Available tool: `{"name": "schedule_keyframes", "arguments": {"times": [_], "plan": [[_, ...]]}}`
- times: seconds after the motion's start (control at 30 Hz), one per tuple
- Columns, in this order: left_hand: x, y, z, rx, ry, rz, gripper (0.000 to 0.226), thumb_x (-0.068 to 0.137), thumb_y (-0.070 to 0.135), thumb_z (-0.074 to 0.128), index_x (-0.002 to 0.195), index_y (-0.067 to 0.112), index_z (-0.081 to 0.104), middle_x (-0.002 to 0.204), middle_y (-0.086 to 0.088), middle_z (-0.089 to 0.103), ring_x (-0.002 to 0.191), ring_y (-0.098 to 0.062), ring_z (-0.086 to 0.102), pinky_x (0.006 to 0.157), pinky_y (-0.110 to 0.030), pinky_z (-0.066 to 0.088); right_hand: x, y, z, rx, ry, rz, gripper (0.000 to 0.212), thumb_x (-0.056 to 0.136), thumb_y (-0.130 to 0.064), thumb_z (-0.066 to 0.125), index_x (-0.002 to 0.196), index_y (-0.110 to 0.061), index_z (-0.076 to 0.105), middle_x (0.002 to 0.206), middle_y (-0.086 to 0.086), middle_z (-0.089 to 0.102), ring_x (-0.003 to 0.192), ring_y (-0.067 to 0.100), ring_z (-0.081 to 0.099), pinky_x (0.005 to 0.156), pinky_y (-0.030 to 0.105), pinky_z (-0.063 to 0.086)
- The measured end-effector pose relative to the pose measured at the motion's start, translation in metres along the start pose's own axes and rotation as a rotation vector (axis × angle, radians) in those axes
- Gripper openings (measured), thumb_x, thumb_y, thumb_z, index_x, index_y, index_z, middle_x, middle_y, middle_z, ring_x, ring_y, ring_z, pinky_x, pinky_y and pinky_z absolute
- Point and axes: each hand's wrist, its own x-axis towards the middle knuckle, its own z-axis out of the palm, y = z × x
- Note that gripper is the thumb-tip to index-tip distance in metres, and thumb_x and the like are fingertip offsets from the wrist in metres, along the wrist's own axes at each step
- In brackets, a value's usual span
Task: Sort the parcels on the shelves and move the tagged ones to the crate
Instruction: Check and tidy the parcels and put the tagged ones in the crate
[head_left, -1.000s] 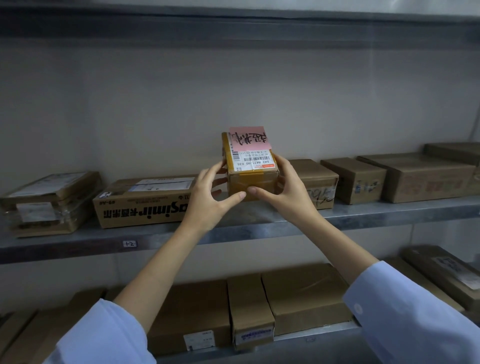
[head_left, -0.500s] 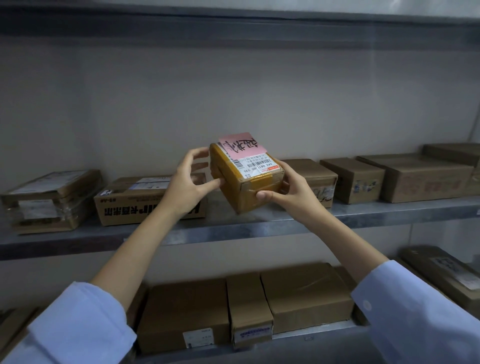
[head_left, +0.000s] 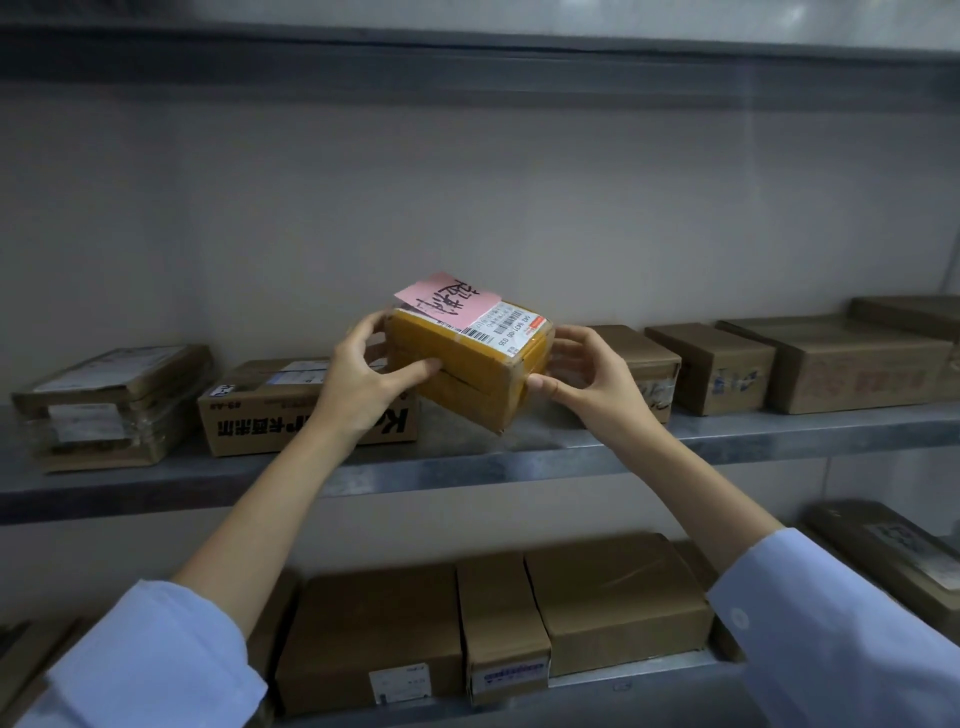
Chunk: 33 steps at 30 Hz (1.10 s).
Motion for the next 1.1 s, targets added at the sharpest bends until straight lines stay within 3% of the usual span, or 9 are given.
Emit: {"name": "schedule_keyframes", "arguments": {"times": [0.2,0.4,0.53,0.6,0.7,0.83,0.93,1.1], "plan": [[-0.006,-0.002,-0.003,0.019,0.069,-0.017,0.058,0.075,0.026,0.083,0.126,0.023,0.056,0.129,0.004,0.058,0.122,-0.014,0.051,0.105,-0.045,0.045,0.002,0.000,0.003,0.007,0.047,-0.002,0.059,0.073,-0.028,0.079,0.125,-0.012,0.054,0.121,-0.002,0.063,0.100,0.007,0.067,0.078,0.017,0.054],[-0.010,-0.003,-0.007,-0.106,0.021,-0.052,0.045,0.078,0.014,0.079,0.115,0.023,0.054,0.124,0.003,0.062,0.119,-0.010,0.056,0.098,-0.031,0.050,0.003,0.001,0.003,0.001,0.024,-0.015,0.041,0.090,-0.016,0.068,0.129,-0.015,0.055,0.125,-0.005,0.063,0.109,-0.001,0.062,0.083,0.014,0.051],[-0.012,-0.004,-0.009,-0.122,-0.003,-0.060,0.041,0.081,0.010,0.076,0.112,0.023,0.053,0.124,0.000,0.063,0.115,-0.008,0.058,0.098,-0.037,0.052,0.002,-0.001,0.002,0.013,-0.020,-0.016,0.038,0.095,-0.022,0.061,0.133,-0.021,0.056,0.128,-0.008,0.063,0.114,-0.001,0.059,0.089,0.018,0.052],[-0.013,-0.004,-0.010,-0.128,0.003,-0.058,0.040,0.081,0.009,0.075,0.110,0.026,0.054,0.122,0.003,0.063,0.113,-0.006,0.059,0.097,-0.042,0.052,0.001,-0.003,0.003,0.047,-0.039,0.011,0.041,0.094,-0.032,0.059,0.134,-0.025,0.056,0.129,-0.011,0.063,0.116,0.000,0.059,0.090,0.023,0.052],[-0.013,-0.003,-0.010,-0.116,-0.021,-0.037,0.042,0.080,0.010,0.077,0.108,0.031,0.053,0.118,0.010,0.061,0.113,-0.003,0.058,0.097,-0.047,0.052,-0.001,-0.005,0.005,0.056,-0.057,0.029,0.062,0.082,-0.045,0.064,0.139,-0.022,0.052,0.133,-0.008,0.061,0.121,0.004,0.057,0.097,0.030,0.051],[-0.017,0.000,-0.009,-0.137,-0.072,-0.014,0.049,0.071,0.018,0.075,0.113,0.028,0.052,0.119,0.010,0.059,0.119,-0.012,0.057,0.100,-0.052,0.048,0.000,-0.002,0.007,-0.011,-0.037,0.013,0.084,0.067,-0.041,0.080,0.141,-0.021,0.045,0.138,-0.005,0.055,0.127,0.010,0.052,0.104,0.036,0.048],[-0.018,0.000,-0.009,-0.110,-0.118,0.018,0.056,0.071,0.019,0.074,0.123,0.020,0.050,0.129,0.003,0.058,0.122,-0.014,0.056,0.106,-0.048,0.045,0.003,0.003,0.006,-0.013,-0.010,0.001,0.084,0.065,-0.037,0.081,0.139,-0.020,0.046,0.136,-0.003,0.056,0.125,0.011,0.054,0.102,0.038,0.050],[-0.017,-0.004,-0.012,-0.121,-0.154,0.029,0.062,0.071,0.011,0.072,0.127,0.020,0.049,0.138,-0.001,0.051,0.123,-0.020,0.055,0.107,-0.052,0.042,0.008,0.008,-0.001,0.054,-0.053,-0.042,0.078,0.072,-0.021,0.079,0.141,-0.016,0.044,0.137,0.003,0.057,0.127,0.013,0.055,0.100,0.027,0.049]]}}
